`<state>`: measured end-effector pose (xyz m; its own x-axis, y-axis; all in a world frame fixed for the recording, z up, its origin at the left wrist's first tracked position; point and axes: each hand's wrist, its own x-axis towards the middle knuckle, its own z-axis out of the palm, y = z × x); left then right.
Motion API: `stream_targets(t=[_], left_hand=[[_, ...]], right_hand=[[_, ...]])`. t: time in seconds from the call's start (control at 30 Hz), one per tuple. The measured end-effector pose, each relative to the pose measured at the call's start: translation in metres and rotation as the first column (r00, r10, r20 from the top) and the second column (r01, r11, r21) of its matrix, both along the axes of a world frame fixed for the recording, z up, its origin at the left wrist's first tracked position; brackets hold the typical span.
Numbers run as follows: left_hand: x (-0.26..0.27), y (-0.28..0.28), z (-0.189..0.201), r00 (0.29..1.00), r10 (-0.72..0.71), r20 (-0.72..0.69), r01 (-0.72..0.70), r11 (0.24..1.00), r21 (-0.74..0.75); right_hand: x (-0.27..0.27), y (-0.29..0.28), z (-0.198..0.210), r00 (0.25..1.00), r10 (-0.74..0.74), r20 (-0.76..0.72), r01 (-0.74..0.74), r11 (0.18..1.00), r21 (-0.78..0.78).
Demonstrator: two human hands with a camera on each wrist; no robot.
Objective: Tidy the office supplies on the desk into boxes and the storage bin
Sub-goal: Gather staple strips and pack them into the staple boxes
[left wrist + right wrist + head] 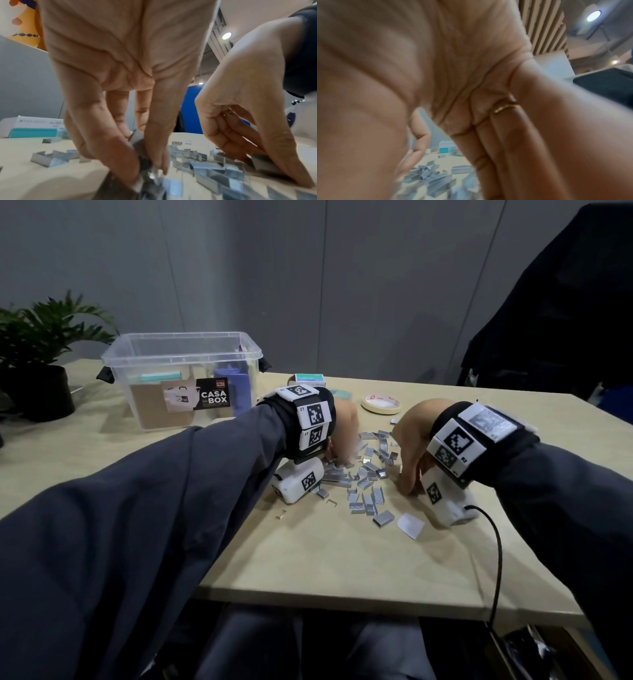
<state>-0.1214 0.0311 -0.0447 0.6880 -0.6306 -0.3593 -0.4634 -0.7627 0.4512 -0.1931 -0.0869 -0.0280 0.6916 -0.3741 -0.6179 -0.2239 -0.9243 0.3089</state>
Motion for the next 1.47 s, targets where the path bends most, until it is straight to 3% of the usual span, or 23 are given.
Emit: stream_targets(t=[0.1,0.5,0.73,1.03,1.13,1.27,1.4,1.47], left_hand=[[0.001,0.003,0.002,1.0,0.007,0.013,-0.006,0.999,-0.036],[-0.003,0.012,0.005,0.992,0.003,0.13,0.005,0.998,-0.064],[-0.012,0.012,0.011,0.984,-0.002,0.177,0.023,0.993,-0.119],[-0.025,0.055,0.056,0.958,0.084,0.274,0.041,0.905,-0.423],[-0.029,0.092,0.078,0.963,0.114,0.244,0.032,0.852,-0.522],[-0.028,0.147,0.086,0.979,0.125,0.163,-0.012,0.827,-0.562],[-0.017,0.185,0.068,0.976,0.208,0.06,-0.147,0.84,-0.522],[-0.013,0.193,0.056,0.971,0.238,-0.011,-0.209,0.828,-0.52]], right_hand=[[0.001,0.005,-0.001,0.998,0.055,0.02,-0.054,0.997,-0.051],[-0.006,0.01,-0.007,0.999,0.014,0.048,-0.016,0.999,0.048],[-0.006,0.015,-0.003,0.983,0.073,0.167,-0.077,0.997,0.021],[0.006,0.022,0.014,0.935,0.123,0.332,-0.152,0.986,0.063],[0.008,0.028,0.042,0.86,0.109,0.499,-0.219,0.961,0.168],[0.012,0.052,0.075,0.668,0.018,0.744,-0.355,0.886,0.298],[0.016,0.087,0.081,0.577,-0.108,0.81,-0.493,0.744,0.45],[0.02,0.102,0.075,0.561,-0.093,0.822,-0.542,0.709,0.451]])
